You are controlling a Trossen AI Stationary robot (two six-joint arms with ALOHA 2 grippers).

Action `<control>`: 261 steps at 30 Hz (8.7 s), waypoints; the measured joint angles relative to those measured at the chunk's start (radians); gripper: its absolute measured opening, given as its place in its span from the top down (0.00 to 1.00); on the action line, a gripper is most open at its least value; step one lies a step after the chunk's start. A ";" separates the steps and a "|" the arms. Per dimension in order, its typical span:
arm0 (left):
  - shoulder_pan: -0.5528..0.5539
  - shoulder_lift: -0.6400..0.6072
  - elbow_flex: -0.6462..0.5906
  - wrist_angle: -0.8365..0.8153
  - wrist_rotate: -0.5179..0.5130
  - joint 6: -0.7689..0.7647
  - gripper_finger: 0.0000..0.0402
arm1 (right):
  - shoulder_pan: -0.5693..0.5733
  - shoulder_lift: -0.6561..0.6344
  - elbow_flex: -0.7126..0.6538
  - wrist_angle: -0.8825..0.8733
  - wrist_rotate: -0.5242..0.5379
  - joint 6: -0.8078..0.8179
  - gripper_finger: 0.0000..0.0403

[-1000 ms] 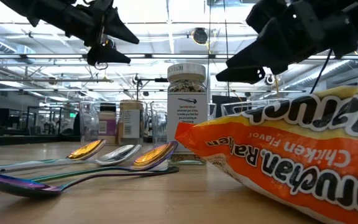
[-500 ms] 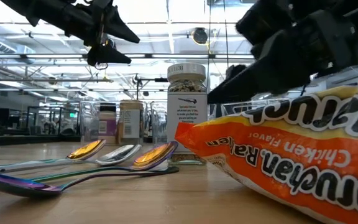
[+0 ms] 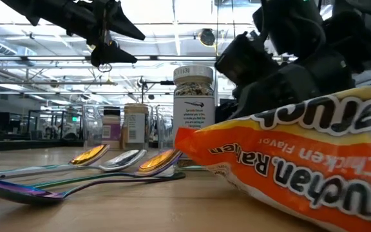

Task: Pick & Place Food Item
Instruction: Put the white seasoning bottle into the left transparent bin, then put the blue noodle pack into the middle transparent bin

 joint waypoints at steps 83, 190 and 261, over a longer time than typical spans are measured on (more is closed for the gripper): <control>-0.228 0.675 0.685 -0.461 0.122 0.250 0.49 | -0.155 -0.297 0.018 -0.348 0.001 0.044 0.54; 0.318 -0.305 -0.045 -0.366 0.117 0.108 0.35 | -0.049 -0.714 -0.024 -0.502 -0.315 0.186 0.18; 0.196 -0.594 -0.315 -0.178 0.130 0.092 0.30 | 0.370 -0.905 -0.224 -1.302 0.046 0.948 0.98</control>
